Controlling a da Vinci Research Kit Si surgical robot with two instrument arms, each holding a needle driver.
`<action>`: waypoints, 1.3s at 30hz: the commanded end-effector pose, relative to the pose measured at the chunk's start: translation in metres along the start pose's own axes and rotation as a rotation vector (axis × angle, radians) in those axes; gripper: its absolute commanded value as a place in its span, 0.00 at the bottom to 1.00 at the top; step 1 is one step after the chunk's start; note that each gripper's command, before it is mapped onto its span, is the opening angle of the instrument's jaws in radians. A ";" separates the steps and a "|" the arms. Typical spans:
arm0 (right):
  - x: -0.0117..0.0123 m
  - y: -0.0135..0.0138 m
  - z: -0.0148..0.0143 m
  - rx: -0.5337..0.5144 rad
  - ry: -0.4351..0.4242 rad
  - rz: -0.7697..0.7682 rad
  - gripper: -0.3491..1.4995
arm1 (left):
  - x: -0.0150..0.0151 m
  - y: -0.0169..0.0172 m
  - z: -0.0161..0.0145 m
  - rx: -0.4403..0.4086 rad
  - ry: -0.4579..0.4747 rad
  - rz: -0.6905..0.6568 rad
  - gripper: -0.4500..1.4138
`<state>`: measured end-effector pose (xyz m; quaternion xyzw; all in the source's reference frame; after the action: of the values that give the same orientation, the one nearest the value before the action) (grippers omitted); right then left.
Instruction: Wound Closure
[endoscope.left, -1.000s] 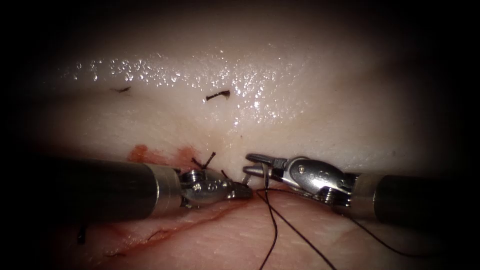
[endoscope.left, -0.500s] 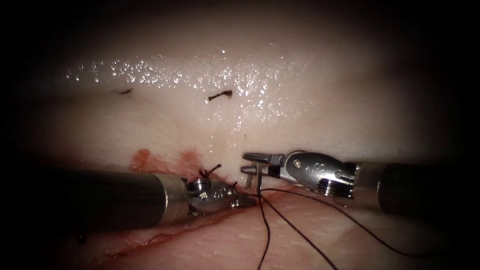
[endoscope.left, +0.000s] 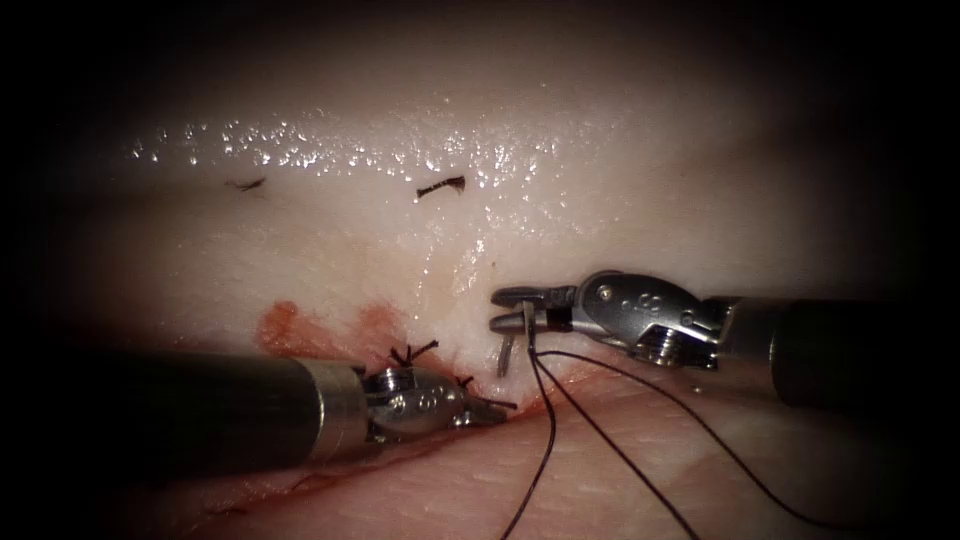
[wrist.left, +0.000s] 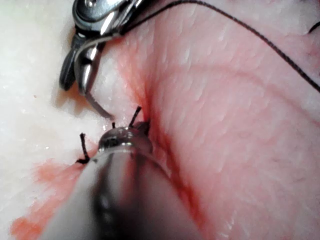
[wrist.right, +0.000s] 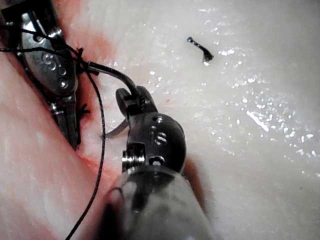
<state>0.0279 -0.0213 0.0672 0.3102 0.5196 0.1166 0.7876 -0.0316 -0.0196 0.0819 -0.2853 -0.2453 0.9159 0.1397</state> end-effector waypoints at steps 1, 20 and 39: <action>0.0008 0.0010 0.0005 0.000 0.024 0.038 0.00 | 0.0002 0.0002 0.0008 -0.001 0.000 -0.001 0.24; 0.0017 0.0026 -0.0001 0.083 0.129 0.443 0.00 | 0.0009 0.0017 -0.0011 0.007 0.002 -0.008 0.24; 0.0006 0.0027 0.0024 0.288 0.263 0.865 0.00 | 0.0010 0.0015 -0.0011 0.013 0.002 -0.009 0.24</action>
<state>0.0299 -0.0197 0.0688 0.5789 0.4585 0.3875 0.5519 -0.0314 -0.0195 0.0793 -0.2839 -0.2388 0.9170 0.1467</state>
